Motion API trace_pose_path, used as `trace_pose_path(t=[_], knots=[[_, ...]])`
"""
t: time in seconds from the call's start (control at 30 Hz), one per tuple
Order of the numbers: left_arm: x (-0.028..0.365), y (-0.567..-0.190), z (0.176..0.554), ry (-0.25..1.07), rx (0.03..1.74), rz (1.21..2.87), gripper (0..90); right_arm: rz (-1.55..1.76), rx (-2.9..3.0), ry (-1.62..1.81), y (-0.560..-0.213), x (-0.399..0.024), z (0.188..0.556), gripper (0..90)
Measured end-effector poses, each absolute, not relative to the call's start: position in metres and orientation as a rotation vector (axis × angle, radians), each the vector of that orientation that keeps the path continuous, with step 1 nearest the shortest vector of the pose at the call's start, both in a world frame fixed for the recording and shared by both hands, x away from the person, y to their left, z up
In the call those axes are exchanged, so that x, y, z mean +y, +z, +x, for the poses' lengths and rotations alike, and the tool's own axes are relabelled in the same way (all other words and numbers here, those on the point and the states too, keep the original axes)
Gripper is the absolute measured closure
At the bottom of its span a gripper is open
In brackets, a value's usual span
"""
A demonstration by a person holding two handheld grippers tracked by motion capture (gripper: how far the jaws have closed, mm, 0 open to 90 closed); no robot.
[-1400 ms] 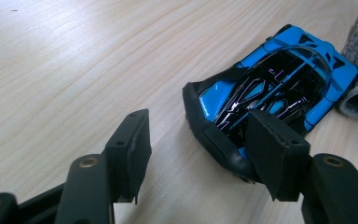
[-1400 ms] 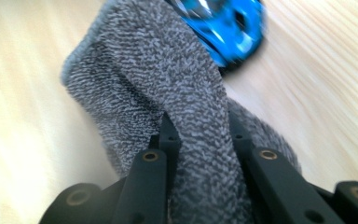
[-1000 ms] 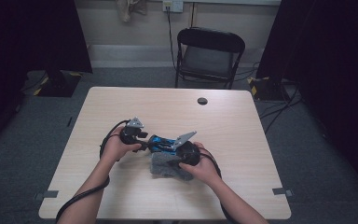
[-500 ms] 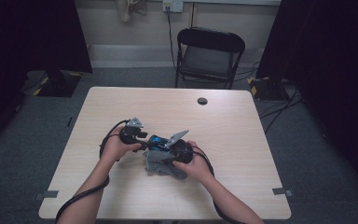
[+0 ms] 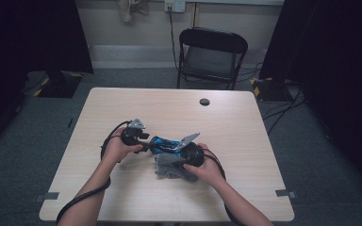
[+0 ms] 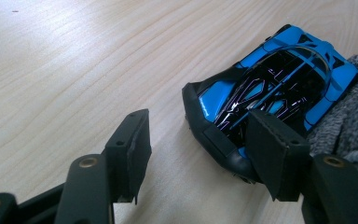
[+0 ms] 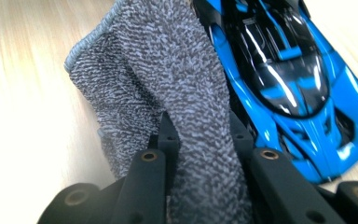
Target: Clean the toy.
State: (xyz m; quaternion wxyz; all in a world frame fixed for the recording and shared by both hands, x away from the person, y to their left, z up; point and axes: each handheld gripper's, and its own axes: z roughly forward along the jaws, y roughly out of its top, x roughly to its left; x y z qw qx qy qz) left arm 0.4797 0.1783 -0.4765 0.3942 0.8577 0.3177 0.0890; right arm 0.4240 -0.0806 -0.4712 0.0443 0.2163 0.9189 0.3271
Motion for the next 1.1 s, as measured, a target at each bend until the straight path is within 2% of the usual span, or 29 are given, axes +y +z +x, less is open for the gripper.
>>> trace_pose_path(t=[0.63,1.1], knots=[[0.178,-0.476,0.48,0.233,0.813,2.185,40.6,0.76,2.772,0.999,-0.473,-0.139,0.417,74.4],[0.178,-0.476,0.479,0.232,0.809,2.181,40.6,0.823,2.738,0.957,-0.472,-0.16,0.429,74.3]])
